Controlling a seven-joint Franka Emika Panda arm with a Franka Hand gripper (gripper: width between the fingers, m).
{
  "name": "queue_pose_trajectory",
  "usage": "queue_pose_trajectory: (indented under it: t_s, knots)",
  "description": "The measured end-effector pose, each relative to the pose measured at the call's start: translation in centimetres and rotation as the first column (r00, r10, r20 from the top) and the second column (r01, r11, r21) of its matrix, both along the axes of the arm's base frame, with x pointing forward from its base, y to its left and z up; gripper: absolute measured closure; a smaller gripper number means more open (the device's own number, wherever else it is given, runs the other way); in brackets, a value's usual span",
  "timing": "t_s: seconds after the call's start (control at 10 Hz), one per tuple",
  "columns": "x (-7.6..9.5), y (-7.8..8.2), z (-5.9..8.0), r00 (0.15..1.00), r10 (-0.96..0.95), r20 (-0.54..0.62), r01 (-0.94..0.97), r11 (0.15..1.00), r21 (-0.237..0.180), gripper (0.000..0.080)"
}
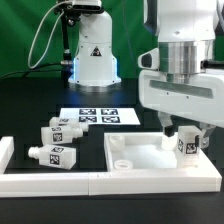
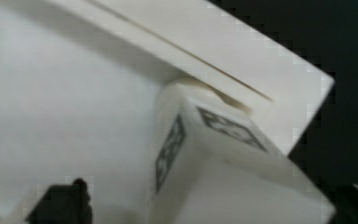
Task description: Assemble one leg
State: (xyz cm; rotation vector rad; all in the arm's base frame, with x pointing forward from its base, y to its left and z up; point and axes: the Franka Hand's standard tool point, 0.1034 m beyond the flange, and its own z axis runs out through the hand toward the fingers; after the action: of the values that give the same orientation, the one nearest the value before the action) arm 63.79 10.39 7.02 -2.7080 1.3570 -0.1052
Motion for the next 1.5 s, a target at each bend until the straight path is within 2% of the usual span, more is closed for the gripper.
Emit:
queue_pose_trajectory:
  t_s: [0.1, 0.4, 0.5, 0.6, 0.7, 0.8, 0.9, 1.0, 1.1, 1.2, 1.3, 1.5]
  knots:
    - [-0.05, 0.12, -0.07, 0.999, 0.05, 0.004, -0.05, 0.999, -0.007, 0.0158]
    - [-0.02, -0.05, -0.09, 0.97, 0.241, 0.014, -0.241, 0.97, -0.031, 0.015]
    - [0.04, -0.11, 0.01, 0.909, 0.416, 0.009, -0.415, 0.908, -0.062, 0.015]
    - [0.3, 0.05, 0.37, 0.759, 0.651, -0.006, -0.648, 0.756, -0.092, 0.015]
    - [0.13, 0.23, 0.32, 0.702, 0.712, -0.013, -0.71, 0.699, -0.085, 0.015]
    - [0.16, 0.19, 0.31, 0.731, 0.682, -0.012, -0.681, 0.728, -0.083, 0.015]
    - [0.17, 0.18, 0.31, 0.737, 0.675, -0.012, -0.674, 0.734, -0.082, 0.0262]
    - [0.16, 0.18, 0.31, 0.741, 0.671, -0.012, -0.67, 0.738, -0.081, 0.041]
    - [0.16, 0.21, 0.3, 0.78, 0.626, -0.011, -0.625, 0.777, -0.075, 0.041]
    - [0.15, 0.21, 0.28, 0.823, 0.568, -0.011, -0.567, 0.821, -0.067, 0.0515]
    - [0.14, 0.22, 0.27, 0.856, 0.517, -0.011, -0.516, 0.854, -0.061, 0.0515]
    - [0.02, 0.75, 0.29, 0.963, 0.267, -0.021, -0.268, 0.962, -0.043, 0.0515]
